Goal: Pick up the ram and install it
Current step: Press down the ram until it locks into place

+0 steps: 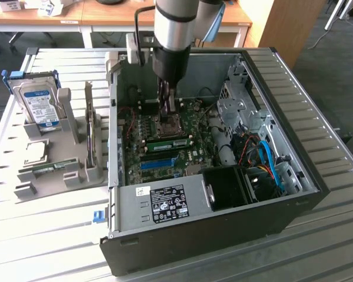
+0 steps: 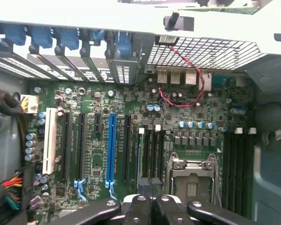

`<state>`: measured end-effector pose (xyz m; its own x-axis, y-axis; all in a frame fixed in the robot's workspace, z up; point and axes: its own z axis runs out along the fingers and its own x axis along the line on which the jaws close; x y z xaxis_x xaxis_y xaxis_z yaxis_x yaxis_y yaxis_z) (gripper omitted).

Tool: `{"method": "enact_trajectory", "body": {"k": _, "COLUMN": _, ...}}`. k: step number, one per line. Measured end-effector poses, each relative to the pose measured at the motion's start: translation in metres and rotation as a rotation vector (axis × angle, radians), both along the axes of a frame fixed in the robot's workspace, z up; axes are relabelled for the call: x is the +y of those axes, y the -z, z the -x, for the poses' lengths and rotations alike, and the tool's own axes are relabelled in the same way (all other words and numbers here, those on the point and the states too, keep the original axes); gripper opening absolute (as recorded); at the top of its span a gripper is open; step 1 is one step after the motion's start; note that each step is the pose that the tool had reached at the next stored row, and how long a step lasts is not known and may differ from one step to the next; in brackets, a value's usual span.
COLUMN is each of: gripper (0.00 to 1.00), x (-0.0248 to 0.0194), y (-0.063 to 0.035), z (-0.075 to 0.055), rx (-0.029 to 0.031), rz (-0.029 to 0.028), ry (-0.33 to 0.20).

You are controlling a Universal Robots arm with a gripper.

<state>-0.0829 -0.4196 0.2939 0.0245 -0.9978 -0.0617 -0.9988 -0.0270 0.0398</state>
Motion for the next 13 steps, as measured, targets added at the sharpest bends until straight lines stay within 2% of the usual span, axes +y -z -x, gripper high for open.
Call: {"method": "enact_trajectory", "body": {"k": 13, "gripper": 0.11, "x": 0.0, "y": -0.0306, "z": 0.0, "rx": 0.0001, "rz": 0.0, "ry": 0.0}}
